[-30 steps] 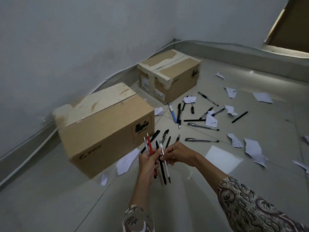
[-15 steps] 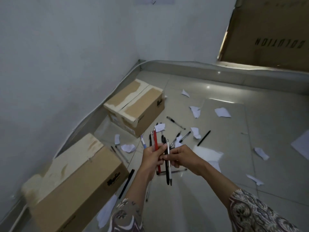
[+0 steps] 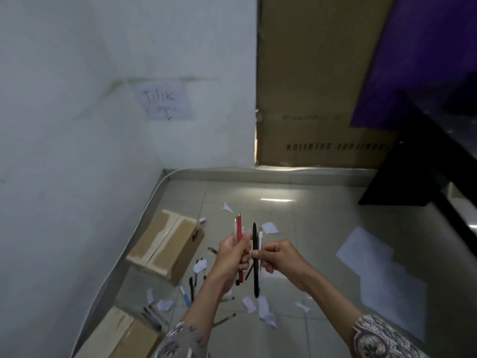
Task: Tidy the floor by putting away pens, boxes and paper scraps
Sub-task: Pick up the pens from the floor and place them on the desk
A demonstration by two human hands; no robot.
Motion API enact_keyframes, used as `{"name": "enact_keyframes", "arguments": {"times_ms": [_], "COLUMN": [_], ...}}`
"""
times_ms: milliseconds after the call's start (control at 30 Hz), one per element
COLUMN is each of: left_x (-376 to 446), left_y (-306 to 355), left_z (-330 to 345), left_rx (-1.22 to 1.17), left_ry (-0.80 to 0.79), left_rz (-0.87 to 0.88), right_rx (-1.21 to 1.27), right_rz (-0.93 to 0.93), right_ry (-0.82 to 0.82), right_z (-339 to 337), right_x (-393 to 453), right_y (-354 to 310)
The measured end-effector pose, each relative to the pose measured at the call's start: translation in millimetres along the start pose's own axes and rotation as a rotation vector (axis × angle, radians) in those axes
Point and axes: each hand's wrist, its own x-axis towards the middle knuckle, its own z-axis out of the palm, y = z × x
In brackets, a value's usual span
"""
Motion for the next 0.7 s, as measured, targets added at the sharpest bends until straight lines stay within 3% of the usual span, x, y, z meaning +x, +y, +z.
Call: {"name": "enact_keyframes", "arguments": {"times_ms": [233,467,700], "left_x": [-22,2,47], "left_y": [137,190,224], "left_z": [106,178,239], "left_rx": [0.040,0.135,0.496], "left_ry": [-0.181,-0.302,-0.373], "left_rz": [-0.010,0.014,0.282], "right_rx": [0.004,0.043,0.193], "right_rz": [-0.127,-0.221,-0.238], "right_ry": [0.206,0.358,0.576], "right_z": [-84,-152,-220], "right_x": [-76,-107,-103], "right_y": [-135,-197,-216]}}
